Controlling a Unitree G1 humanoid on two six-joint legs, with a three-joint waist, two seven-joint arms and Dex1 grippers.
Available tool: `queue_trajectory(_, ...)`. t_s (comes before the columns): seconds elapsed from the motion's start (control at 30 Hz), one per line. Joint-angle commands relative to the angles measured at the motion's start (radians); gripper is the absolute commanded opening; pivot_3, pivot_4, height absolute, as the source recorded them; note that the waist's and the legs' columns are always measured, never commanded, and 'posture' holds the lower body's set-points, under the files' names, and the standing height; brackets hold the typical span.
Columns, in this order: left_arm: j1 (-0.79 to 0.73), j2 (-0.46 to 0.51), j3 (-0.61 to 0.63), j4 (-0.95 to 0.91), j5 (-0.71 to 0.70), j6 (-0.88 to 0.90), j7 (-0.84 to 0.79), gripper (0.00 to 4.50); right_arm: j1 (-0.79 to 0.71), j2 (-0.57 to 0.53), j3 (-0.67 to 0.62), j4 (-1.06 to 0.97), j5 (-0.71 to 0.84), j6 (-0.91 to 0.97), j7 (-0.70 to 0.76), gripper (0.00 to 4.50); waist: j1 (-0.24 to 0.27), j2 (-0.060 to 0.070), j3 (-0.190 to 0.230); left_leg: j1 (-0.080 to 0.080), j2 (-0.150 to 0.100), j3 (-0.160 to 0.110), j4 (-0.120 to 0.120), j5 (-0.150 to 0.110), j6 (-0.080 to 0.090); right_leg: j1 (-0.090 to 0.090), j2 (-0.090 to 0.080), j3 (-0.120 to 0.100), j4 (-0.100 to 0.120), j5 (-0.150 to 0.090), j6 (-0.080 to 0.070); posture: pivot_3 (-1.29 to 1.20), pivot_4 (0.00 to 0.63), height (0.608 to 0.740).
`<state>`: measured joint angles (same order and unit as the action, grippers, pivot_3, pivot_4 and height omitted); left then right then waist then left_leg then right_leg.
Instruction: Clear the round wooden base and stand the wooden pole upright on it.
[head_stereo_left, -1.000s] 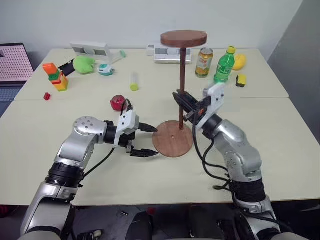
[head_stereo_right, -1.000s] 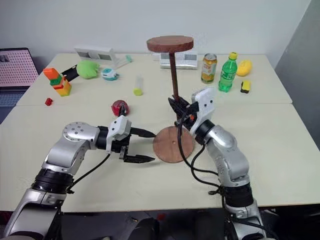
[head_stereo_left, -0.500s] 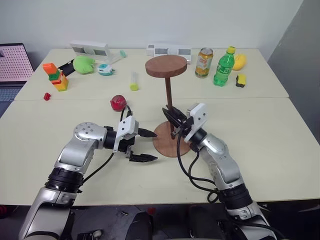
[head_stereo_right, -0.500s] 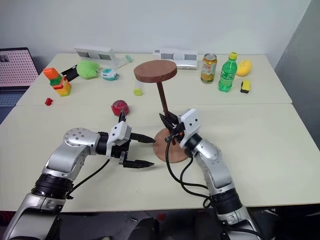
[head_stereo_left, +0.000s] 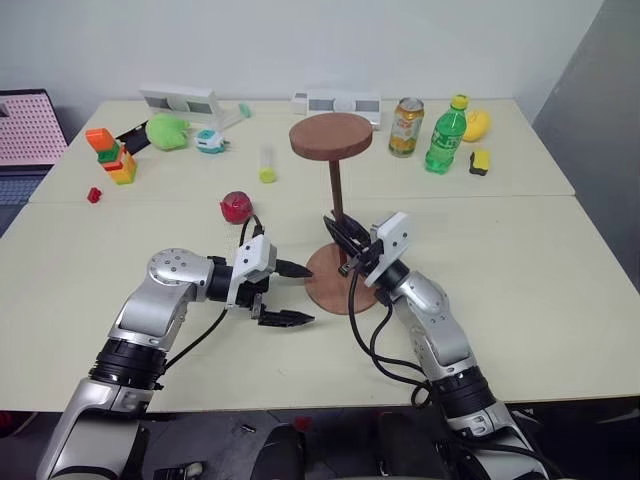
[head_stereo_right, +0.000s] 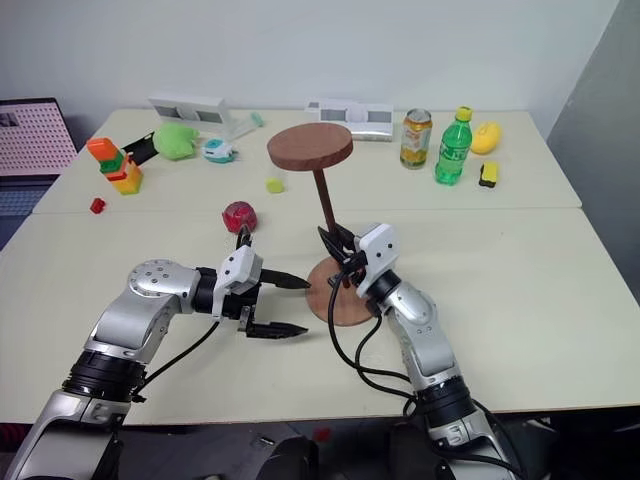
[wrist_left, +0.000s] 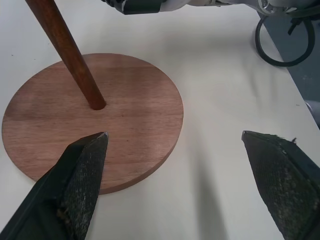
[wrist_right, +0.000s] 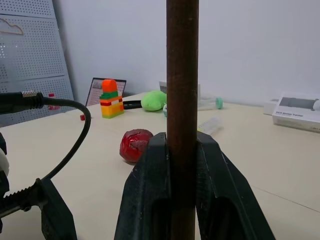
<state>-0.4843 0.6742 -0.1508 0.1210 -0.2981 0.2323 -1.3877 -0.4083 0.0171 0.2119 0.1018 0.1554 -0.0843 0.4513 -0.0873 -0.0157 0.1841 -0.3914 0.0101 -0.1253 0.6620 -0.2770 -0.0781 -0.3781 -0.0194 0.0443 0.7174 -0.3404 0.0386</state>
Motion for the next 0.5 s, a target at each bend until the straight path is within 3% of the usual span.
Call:
queue_trajectory(0.03,0.004,0.010,0.022,-0.038,-0.016,0.004,0.010,4.50,0.045,-0.010,0.012,0.020,-0.023,-0.008,0.000,0.24,0.000,0.000,0.000,0.001,0.000,0.000,0.000,0.000,0.001,0.001,0.000,0.000,0.000,0.000,0.000,0.00,0.150,0.740)
queue_trajectory(0.5,-0.004,0.011,0.027,-0.056,-0.026,0.035,0.028,4.50,0.123,-0.059,0.056,0.034,-0.058,-0.020,0.037,0.24,0.004,0.000,-0.001,0.007,0.000,0.000,-0.001,-0.002,0.003,0.007,0.000,0.000,-0.002,0.000,0.000,0.00,0.150,0.740)
